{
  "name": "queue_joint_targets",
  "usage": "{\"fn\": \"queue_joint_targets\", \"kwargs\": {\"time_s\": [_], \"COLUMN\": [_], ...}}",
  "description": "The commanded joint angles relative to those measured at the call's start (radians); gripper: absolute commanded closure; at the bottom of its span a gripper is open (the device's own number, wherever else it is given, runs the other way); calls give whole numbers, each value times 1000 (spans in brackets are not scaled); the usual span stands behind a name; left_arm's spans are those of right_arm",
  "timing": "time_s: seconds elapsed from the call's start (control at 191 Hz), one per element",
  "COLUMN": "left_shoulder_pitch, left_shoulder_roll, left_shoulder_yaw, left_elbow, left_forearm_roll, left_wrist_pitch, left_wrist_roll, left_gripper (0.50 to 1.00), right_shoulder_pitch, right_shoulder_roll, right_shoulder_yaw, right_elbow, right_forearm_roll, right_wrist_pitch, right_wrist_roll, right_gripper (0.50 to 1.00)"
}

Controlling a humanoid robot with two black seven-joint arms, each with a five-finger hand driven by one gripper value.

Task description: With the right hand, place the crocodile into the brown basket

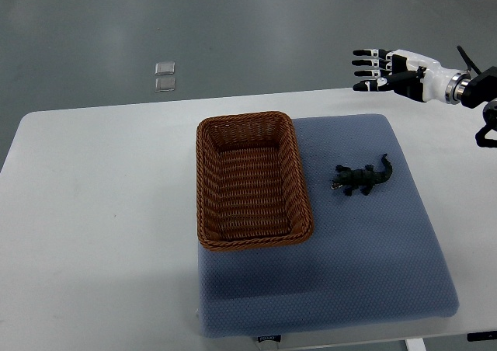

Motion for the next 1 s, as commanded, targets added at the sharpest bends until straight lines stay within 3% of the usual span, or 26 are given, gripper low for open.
{"fn": "queue_joint_targets", "kwargs": {"time_s": [0.0,0.099,0.147,0.209,0.377,0.508,0.712,0.869,0.994], "left_shoulder_pitch": [0,0,0,0,0,0,0,0,0], "left_shoulder_roll": [0,0,0,0,0,0,0,0,0], "left_shoulder_yaw": [-1,-1,1,1,1,1,1,-1,1], "left_elbow": [0,0,0,0,0,0,0,0,0], "left_forearm_roll": [1,1,1,1,1,-1,1,1,1], "left_wrist_pitch": [0,0,0,0,0,0,0,1,0], "left_wrist_roll": [1,-1,1,1,1,1,1,1,1], "left_gripper": [500,500,500,500,500,500,500,500,500], "right_shoulder_pitch": [-3,-9,-11,-19,-29,-37,-37,-37,-37], "right_shoulder_roll": [1,0,-2,-11,-60,-109,-121,-154,-155], "right_shoulder_yaw": [-1,-10,-14,-16,-16,-14,-18,-21,-50], "right_elbow": [42,106,138,164,255,377,460,480,480], "right_forearm_roll": [-6,-7,-7,-9,-87,-279,-578,-814,-925], "right_wrist_pitch": [0,0,-75,-123,-128,-140,-164,-164,-172], "right_wrist_roll": [1,1,1,1,24,107,226,441,441], "right_gripper": [568,568,568,568,568,568,570,570,570]}}
